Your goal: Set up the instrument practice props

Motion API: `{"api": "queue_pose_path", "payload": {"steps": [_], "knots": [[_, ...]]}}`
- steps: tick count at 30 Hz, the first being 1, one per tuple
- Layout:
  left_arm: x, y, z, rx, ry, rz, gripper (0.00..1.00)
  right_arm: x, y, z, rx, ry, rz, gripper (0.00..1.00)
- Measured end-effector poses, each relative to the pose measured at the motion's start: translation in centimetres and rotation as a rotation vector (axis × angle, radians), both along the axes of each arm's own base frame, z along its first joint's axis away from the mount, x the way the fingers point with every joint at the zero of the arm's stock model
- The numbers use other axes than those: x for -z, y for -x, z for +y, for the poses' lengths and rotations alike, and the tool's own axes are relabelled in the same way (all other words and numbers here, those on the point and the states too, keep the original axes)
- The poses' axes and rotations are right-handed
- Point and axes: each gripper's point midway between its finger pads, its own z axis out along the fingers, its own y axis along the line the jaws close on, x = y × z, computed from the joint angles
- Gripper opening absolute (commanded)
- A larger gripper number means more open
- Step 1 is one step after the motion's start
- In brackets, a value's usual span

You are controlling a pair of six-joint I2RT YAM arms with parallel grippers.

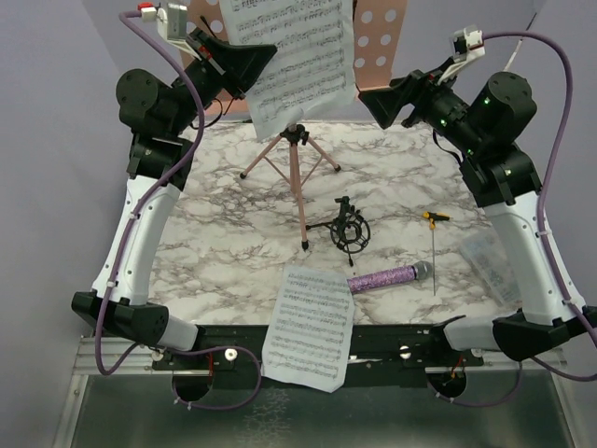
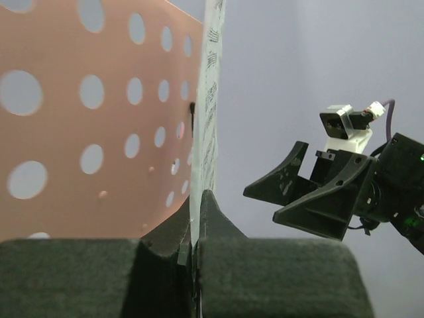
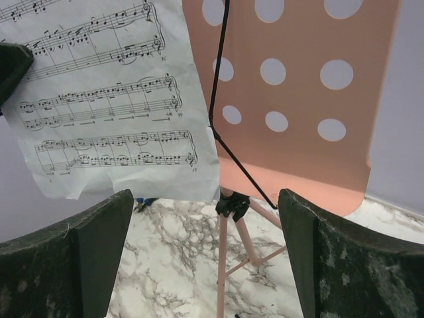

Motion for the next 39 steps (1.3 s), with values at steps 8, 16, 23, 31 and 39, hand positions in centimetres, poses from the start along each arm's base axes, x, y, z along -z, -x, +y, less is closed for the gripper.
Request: {"api": "queue_pose_path", "payload": {"steps": [8,16,23,31,39], "knots": [[-0.6,-1.8,2.9,-0.069,0.021,0.007,0.0,-0.2,-2.5,1.0,-0.001,0.009,0.005,0.81],[-0.9,-2.5,4.4,-0.11,0.026,-0.002,0.0,-1.2,-4.4,1.7,-0.002,0.004,-0.006,0.65],[-1.6,-2.1,4.5,-0.103,0.042,-0.028,0.0,-1.1,-5.3,2.4,-0.021,0.0,0.0,0.54],[-2.8,-1.4,4.5,-0.089,0.065,-0.086,0.0,-0.4,-6.3,3.6,-0.069,-0.007,0.029,0.49],[-2.6,-1.5,4.5,-0.101,0.048,-0.116,0.0,-0.7,-6.6,4.3,-0.1,-0.025,0.03,0.41]]}}
